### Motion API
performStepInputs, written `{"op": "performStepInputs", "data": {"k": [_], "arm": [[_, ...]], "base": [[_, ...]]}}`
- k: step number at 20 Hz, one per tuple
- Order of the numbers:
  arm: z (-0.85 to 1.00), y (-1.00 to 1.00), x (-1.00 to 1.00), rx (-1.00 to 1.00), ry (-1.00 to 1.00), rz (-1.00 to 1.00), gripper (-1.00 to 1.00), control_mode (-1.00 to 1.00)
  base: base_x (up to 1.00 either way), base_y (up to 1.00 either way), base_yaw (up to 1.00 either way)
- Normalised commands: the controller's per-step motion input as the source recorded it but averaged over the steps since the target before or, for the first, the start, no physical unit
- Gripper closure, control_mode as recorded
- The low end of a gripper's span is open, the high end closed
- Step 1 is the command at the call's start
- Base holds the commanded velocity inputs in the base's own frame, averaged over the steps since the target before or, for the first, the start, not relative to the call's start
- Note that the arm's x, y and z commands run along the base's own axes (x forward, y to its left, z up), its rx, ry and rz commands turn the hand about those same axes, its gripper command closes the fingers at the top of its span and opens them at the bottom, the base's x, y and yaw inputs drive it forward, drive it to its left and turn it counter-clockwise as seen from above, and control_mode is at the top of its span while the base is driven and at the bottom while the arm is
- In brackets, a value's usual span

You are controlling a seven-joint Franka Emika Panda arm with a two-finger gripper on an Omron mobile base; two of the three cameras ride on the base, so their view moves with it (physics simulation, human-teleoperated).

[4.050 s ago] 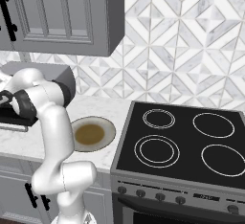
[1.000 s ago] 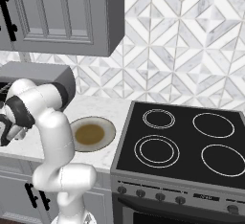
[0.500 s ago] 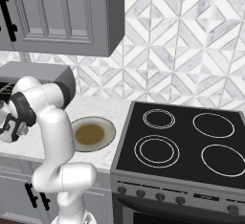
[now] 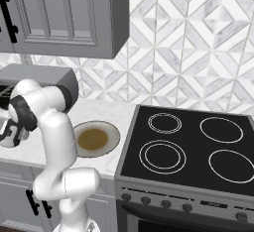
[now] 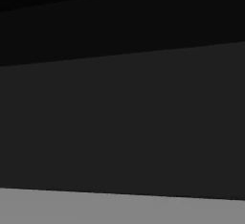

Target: Pick up the kebab skewer and baguette bread, and place them inside the toaster oven. Close the toaster oven door and start by setting the timer.

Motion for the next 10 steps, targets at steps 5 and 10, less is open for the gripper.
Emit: {"op": "performStepInputs", "data": {"k": [5,10], "arm": [[0.34,-0.33,0.67,0.00,-0.09,0.00,-1.00,-1.00],[0.52,-0.35,0.67,0.00,-0.10,0.00,-1.00,-1.00]], "base": [[0.00,0.00,0.00],[0.00,0.00,0.00]]}}
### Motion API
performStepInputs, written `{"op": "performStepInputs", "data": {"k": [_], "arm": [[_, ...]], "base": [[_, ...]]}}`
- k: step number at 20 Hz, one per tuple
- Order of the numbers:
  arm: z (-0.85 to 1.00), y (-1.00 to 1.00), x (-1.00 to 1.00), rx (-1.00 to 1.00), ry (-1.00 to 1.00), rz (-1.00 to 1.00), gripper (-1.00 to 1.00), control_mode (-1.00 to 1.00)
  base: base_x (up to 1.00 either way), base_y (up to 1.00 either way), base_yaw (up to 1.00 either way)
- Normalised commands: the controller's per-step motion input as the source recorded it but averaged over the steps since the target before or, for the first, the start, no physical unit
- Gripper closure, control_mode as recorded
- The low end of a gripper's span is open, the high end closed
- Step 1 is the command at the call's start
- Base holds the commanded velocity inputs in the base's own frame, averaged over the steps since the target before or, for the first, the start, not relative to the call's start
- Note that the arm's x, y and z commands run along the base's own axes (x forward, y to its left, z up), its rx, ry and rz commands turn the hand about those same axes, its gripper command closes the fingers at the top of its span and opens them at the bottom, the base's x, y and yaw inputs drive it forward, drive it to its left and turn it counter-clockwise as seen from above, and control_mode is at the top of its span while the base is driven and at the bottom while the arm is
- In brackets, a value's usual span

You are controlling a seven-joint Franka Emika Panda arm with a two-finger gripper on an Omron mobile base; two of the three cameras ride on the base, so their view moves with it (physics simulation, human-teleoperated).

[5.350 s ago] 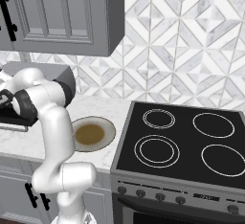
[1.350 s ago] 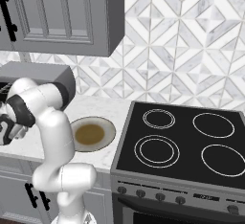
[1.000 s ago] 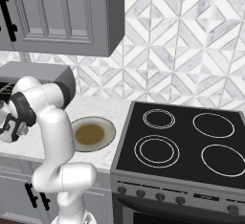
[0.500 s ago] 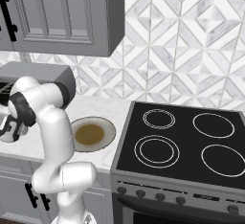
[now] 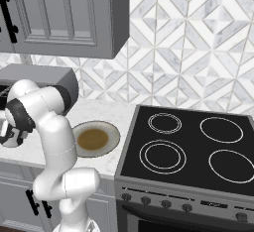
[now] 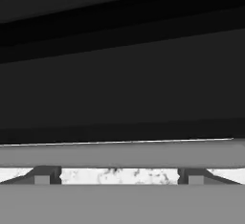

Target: Pick up the kebab skewer and baguette bread, and place them inside the toaster oven. Close the toaster oven door and start by setting the timer.

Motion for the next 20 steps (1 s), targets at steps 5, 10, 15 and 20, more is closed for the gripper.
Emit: {"op": "performStepInputs", "data": {"k": [5,10,15,20], "arm": [[0.67,-0.38,0.73,0.00,-0.09,0.00,-1.00,-1.00],[0.75,-0.42,0.75,0.00,-0.02,0.00,-1.00,-1.00],[0.74,-0.39,0.71,0.00,0.00,0.00,-1.00,-1.00],[0.66,-0.25,0.62,0.00,0.00,0.00,-1.00,-1.00]], "base": [[0.00,0.00,0.00],[0.00,0.00,0.00],[0.00,0.00,0.00],[0.00,0.00,0.00]]}}
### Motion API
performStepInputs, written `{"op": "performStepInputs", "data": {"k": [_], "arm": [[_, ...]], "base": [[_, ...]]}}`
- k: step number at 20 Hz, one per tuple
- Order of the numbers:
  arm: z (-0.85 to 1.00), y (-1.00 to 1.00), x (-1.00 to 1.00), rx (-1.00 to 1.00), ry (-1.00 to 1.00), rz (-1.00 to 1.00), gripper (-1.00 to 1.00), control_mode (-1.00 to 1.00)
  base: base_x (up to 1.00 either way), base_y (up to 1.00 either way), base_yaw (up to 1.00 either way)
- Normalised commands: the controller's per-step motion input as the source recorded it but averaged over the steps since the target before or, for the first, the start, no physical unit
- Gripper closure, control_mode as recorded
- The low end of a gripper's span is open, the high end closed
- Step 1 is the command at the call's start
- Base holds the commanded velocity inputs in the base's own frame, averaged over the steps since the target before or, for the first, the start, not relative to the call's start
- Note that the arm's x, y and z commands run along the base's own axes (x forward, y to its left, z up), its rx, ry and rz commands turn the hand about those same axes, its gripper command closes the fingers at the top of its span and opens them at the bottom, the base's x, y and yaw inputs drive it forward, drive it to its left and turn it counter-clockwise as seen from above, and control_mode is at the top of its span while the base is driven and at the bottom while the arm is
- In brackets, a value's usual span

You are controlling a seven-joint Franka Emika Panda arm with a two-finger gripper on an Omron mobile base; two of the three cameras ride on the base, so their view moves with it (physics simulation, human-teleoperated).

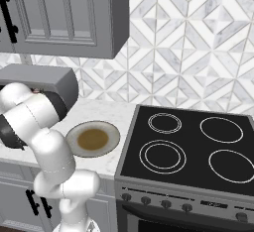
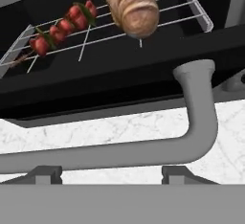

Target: Pick up the kebab skewer and baguette bread, and place them inside the toaster oven. Close the toaster oven door and start by setting the timer.

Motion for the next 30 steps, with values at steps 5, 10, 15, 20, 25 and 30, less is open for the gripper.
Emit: {"op": "performStepInputs", "data": {"k": [5,10,15,20,25,30], "arm": [[0.32,-0.05,0.41,0.00,0.00,0.00,-1.00,-1.00],[0.10,0.00,0.24,0.00,0.00,0.00,-1.00,-1.00],[0.00,0.00,0.34,0.01,0.00,0.00,-1.00,-1.00],[0.00,0.00,0.45,0.00,0.00,0.00,-1.00,-1.00],[0.00,0.00,0.41,0.00,0.00,0.00,-1.00,-1.00],[-0.01,0.00,0.35,0.00,0.00,0.00,-1.00,-1.00]], "base": [[0.00,0.00,0.00],[0.00,0.00,0.00],[0.00,0.00,0.00],[0.00,0.00,0.00],[0.00,0.00,0.00],[0.00,0.00,0.00]]}}
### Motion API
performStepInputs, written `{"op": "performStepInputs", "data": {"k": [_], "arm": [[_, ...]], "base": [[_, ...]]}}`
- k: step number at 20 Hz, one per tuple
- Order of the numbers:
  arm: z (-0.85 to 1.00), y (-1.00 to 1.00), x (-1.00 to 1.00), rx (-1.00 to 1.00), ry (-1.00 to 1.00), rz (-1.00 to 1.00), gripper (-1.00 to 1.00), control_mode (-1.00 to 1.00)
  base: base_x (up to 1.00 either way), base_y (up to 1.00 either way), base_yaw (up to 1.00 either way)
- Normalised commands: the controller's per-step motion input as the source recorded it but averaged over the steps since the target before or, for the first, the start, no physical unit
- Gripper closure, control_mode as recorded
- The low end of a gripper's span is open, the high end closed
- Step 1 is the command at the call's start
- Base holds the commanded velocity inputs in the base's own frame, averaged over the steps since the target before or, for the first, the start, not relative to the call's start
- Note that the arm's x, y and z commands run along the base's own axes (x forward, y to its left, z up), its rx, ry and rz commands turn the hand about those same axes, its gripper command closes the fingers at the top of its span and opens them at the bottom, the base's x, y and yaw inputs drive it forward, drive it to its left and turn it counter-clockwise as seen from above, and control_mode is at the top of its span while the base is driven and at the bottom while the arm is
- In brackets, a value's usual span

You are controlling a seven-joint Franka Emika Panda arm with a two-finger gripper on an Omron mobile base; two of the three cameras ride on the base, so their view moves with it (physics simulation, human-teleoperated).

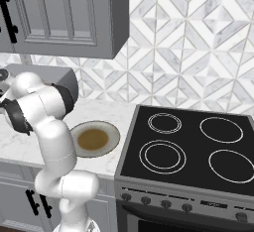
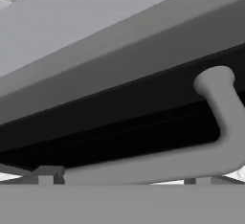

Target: Pick up the kebab skewer and baguette bread, and place them inside the toaster oven. Close the toaster oven door and start by setting the timer.

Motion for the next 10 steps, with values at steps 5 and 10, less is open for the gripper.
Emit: {"op": "performStepInputs", "data": {"k": [5,10], "arm": [[0.00,0.00,0.01,0.00,0.00,0.00,-1.00,-1.00],[0.01,0.00,-0.38,0.00,-0.01,0.01,-1.00,-1.00]], "base": [[0.00,0.00,0.00],[0.00,0.00,0.00]]}}
